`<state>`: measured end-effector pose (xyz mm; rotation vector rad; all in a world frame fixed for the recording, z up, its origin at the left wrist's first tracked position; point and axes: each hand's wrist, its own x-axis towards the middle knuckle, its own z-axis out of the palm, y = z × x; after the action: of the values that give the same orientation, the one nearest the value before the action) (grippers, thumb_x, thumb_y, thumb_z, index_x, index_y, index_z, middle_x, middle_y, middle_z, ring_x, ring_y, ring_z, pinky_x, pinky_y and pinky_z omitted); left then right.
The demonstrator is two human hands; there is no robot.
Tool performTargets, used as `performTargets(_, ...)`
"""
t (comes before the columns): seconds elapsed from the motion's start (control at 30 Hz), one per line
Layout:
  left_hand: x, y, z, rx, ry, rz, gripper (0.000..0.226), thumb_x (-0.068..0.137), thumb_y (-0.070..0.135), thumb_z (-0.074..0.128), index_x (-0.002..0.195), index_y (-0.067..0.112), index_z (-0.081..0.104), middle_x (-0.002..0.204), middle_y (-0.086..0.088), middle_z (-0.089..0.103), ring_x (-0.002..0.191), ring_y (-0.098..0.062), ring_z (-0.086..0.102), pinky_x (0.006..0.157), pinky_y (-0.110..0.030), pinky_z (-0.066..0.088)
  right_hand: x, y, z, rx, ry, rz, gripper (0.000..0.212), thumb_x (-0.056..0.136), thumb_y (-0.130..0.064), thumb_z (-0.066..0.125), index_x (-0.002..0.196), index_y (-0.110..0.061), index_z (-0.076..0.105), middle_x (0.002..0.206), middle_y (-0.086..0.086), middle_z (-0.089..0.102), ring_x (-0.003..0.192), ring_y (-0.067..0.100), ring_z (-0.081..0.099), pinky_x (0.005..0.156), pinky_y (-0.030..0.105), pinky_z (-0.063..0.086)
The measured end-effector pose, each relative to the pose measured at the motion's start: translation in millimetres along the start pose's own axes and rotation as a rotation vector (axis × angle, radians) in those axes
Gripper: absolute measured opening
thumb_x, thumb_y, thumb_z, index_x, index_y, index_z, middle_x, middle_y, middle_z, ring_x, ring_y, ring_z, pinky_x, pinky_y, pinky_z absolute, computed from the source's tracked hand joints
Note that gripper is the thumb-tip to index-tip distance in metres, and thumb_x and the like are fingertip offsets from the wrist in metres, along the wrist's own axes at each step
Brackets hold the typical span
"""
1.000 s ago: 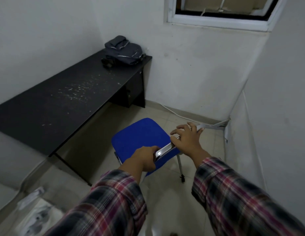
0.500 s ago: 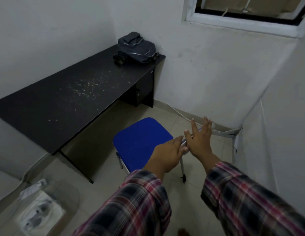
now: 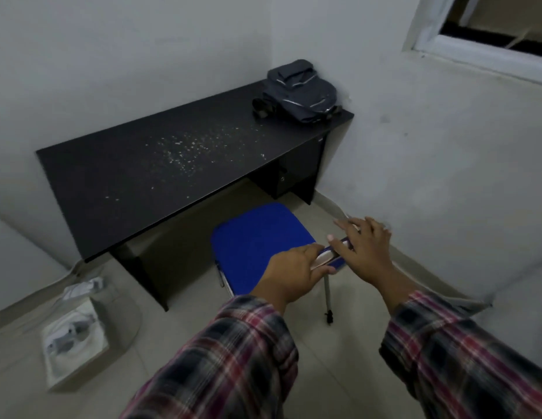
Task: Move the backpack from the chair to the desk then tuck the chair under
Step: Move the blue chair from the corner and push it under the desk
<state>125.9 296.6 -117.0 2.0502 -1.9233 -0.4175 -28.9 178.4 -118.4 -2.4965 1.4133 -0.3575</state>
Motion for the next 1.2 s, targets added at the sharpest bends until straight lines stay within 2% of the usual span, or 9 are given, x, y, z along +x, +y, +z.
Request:
performTargets(0.07,8,-9,-8,0.07,0.019,-0.035,0.057,0.091,0.064,0.029,0.134,0.03,0.044,0.132,0.005,0.059,0.114,-0.019,0.058,0.077,-0.035,0.048,11,15,-6,-0.045,0.02,-0.154,0.068,0.076,-0.083,0.027,0.115,-0.037,0.058,0.123,-0.006,0.054,0.127,0.023,0.036,0.109,0.055,0.019)
performTargets(0.13,12,-22,-16,0.114,0.021,-0.066,0.052,0.093,0.062,0.029,0.132,0.033,0.046,0.128,0.007,0.06,0.114,-0.017,0.056,0.08,-0.035,0.049,22,20,-6,-0.067,0.064,-0.257,0.068,0.074,-0.085,0.027,0.106,-0.034,0.061,0.107,-0.008,0.057,0.112,0.021,0.044,0.102,0.051,0.026)
performTargets(0.23,10,-39,-26,0.123,0.011,-0.13,0.049,0.094,0.06,0.028,0.133,0.035,0.046,0.132,0.007,0.057,0.121,-0.017,0.05,0.092,-0.039,0.048,34,3,3,-0.073,0.11,-0.269,0.066,0.074,-0.085,0.033,0.099,-0.032,0.062,0.096,-0.007,0.055,0.096,0.02,0.044,0.091,0.042,0.034)
performTargets(0.33,7,-57,-37,0.132,-0.014,-0.218,0.049,0.094,0.059,0.028,0.134,0.038,0.044,0.137,0.008,0.052,0.126,-0.019,0.045,0.097,-0.04,0.044,41,-17,17,-0.119,0.155,-0.245,0.064,0.072,-0.087,0.032,0.093,-0.033,0.059,0.091,-0.006,0.054,0.09,0.02,0.043,0.085,0.041,0.035)
performTargets(0.53,5,-95,-57,0.15,-0.044,-0.368,0.046,0.094,0.058,0.03,0.133,0.038,0.044,0.141,0.002,0.05,0.128,-0.025,0.044,0.103,-0.044,0.041,58,-39,27,-0.073,0.147,-0.339,0.054,0.085,-0.072,0.033,0.108,-0.031,0.06,0.1,-0.005,0.061,0.093,0.02,0.05,0.081,0.038,0.035)
performTargets(0.67,-3,-117,-63,0.096,-0.019,-0.502,0.047,0.094,0.059,0.03,0.129,0.032,0.045,0.131,-0.004,0.054,0.118,-0.028,0.051,0.098,-0.044,0.045,66,-43,30,-0.027,0.063,-0.429,0.044,0.091,-0.059,0.035,0.12,-0.031,0.054,0.112,-0.005,0.061,0.102,0.019,0.051,0.087,0.036,0.037)
performTargets(0.87,5,-117,-52,0.157,0.118,-0.549,0.045,0.092,0.062,0.028,0.114,0.027,0.046,0.114,-0.003,0.057,0.102,-0.023,0.055,0.076,-0.034,0.046,79,-38,50,0.085,-0.056,-0.298,0.037,0.094,-0.055,0.033,0.124,-0.037,0.043,0.124,0.001,0.036,0.113,0.021,0.03,0.103,0.057,0.03)
performTargets(0.97,28,-108,-46,0.167,0.152,-0.569,0.046,0.091,0.063,0.028,0.106,0.024,0.046,0.107,-0.005,0.058,0.097,-0.025,0.055,0.068,-0.032,0.04,113,-16,45,0.109,-0.094,-0.341,0.037,0.093,-0.056,0.033,0.123,-0.037,0.044,0.122,0.001,0.035,0.111,0.022,0.03,0.102,0.05,0.03)
performTargets(1.2,100,-65,-30,0.178,0.199,-0.714,0.053,0.09,0.066,0.023,0.108,0.021,0.045,0.107,-0.007,0.058,0.096,-0.027,0.055,0.069,-0.034,0.044,203,40,26,0.086,-0.203,-0.496,0.038,0.093,-0.055,0.036,0.125,-0.036,0.045,0.123,0.001,0.035,0.113,0.023,0.031,0.1,0.043,0.035)
